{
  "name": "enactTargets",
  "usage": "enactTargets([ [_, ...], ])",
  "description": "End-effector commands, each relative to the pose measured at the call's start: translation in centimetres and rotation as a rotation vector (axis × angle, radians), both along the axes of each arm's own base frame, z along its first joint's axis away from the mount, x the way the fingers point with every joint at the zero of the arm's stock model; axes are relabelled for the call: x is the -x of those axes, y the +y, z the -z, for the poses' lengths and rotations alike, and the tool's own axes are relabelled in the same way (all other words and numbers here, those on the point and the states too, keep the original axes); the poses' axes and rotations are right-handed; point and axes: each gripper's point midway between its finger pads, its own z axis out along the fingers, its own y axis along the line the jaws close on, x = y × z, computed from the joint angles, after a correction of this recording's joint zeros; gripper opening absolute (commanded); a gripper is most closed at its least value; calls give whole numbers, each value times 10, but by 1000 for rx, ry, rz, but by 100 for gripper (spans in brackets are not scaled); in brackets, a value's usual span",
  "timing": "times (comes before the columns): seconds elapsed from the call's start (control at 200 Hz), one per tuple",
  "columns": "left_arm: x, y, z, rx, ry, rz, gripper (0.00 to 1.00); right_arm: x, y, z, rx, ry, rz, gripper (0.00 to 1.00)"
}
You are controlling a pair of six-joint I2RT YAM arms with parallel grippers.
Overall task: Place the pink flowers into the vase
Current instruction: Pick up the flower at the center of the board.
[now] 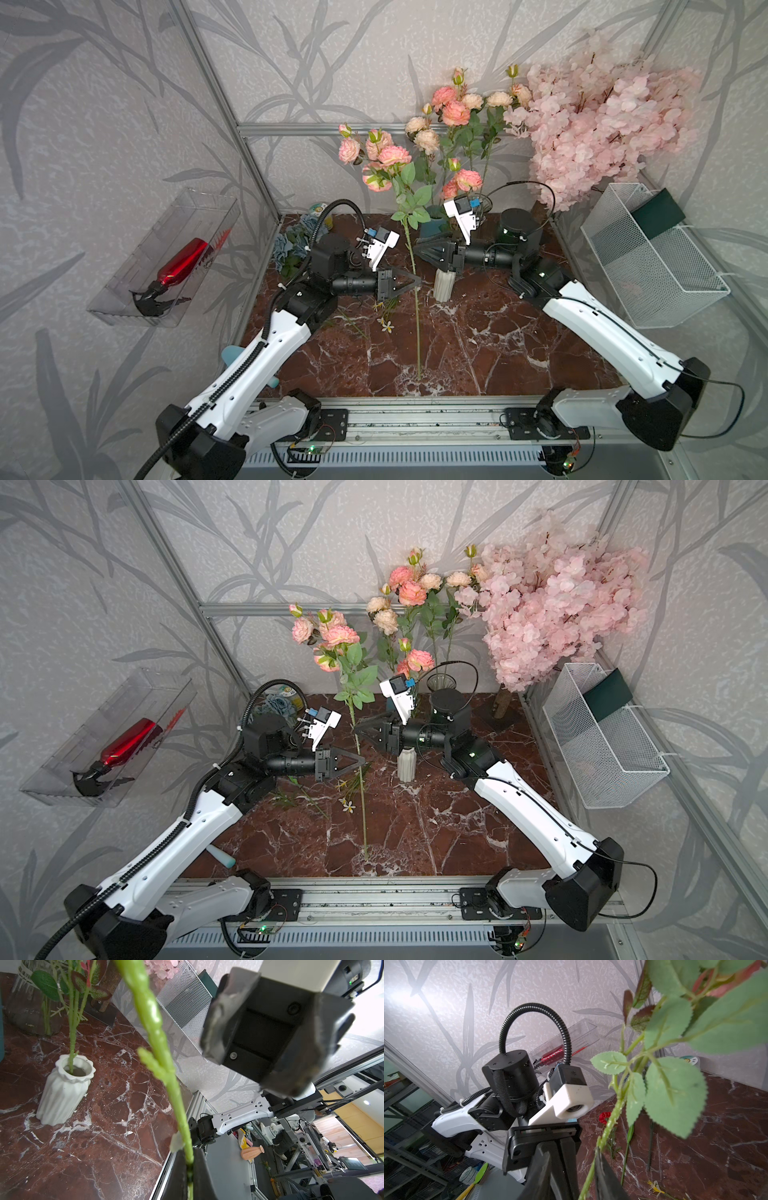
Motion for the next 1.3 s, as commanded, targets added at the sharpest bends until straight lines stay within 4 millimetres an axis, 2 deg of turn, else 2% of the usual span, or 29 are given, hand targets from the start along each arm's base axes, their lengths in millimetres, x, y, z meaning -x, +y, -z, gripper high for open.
enactTargets([
  [0.0,6,4,-26,23,-97,4,0,12,-2,-6,-48,9,-77,36],
  [0.205,7,4,-29,27,-106,7,0,7,6,13,-43,100,-105,39],
  [0.425,10,5,-30,32,-110,16,0,5,8,16,-61,122,-116,38],
  [0.6,11,4,-30,40,-104,24,0,4,11,15,-85,146,-136,30],
  [0.745,11,2,-29,52,-97,38,0,0,14,17,-110,168,-140,27],
  [1.07,12,2,-27,39,-96,36,0,4,14,14,-125,150,-159,0],
  [1.155,12,2,-26,34,-96,33,0,6,12,13,-122,141,-152,0],
  [1.215,11,3,-26,29,-95,27,3,8,9,11,-125,130,-148,0],
  [1.295,10,4,-25,16,-96,13,12,11,4,9,-128,100,-128,0],
])
